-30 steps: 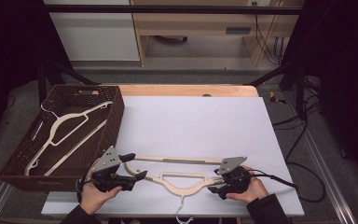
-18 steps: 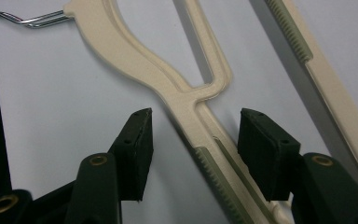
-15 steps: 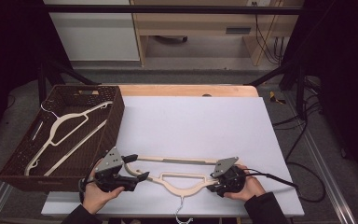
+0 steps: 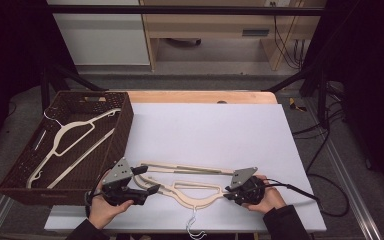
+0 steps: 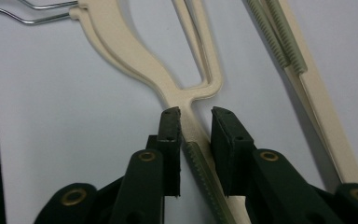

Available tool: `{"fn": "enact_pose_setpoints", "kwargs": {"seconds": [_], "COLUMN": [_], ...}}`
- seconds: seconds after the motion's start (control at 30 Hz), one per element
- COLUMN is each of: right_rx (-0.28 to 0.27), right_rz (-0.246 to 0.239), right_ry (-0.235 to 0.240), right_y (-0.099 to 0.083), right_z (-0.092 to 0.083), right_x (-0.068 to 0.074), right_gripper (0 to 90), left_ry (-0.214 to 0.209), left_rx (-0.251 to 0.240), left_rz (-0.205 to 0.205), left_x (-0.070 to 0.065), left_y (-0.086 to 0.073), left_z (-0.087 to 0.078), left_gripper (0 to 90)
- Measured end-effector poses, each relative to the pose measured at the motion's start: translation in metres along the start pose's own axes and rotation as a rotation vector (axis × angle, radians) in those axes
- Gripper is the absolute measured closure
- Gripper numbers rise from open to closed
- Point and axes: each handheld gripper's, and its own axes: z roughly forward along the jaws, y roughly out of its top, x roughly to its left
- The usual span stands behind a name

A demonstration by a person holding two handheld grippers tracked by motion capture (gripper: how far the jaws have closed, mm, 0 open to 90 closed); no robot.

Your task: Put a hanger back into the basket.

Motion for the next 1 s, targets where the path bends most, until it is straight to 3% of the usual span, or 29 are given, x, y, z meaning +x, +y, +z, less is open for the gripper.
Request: {"fn": "enact_pose_setpoints", "kwargs": {"seconds": [0.43,0.5,0.7,0.87,1.0], "right_rx": [0.029,0.026,0.034,0.027,0.020], "right_rz": [0.087,0.084,0.073,0.085,0.105], "right_ry": [0.073,0.085,0.062,0.122,0.122], "right_y": [0.000,0.000,-0.001,-0.001,-0.001], "right_z": [-0.001,0.000,0.001,-0.001,0.000], "right_x": [0.001,0.002,0.008,0.010,0.013], "right_gripper": [74.4,71.6,73.8,78.3,78.5], "left_ry": [-0.001,-0.002,0.001,0.002,-0.001], "left_rx": [0.003,0.001,-0.005,-0.005,0.001], "left_rz": [0.000,0.001,0.000,-0.003,0.001], "left_x": [-0.001,-0.001,-0.001,-0.001,-0.002], "left_y": [0.000,0.000,0.000,-0.001,-0.001], "left_z": [0.000,0.000,0.000,0.000,0.001], "left_gripper": [24.5,24.5,24.5,24.5,24.5]}}
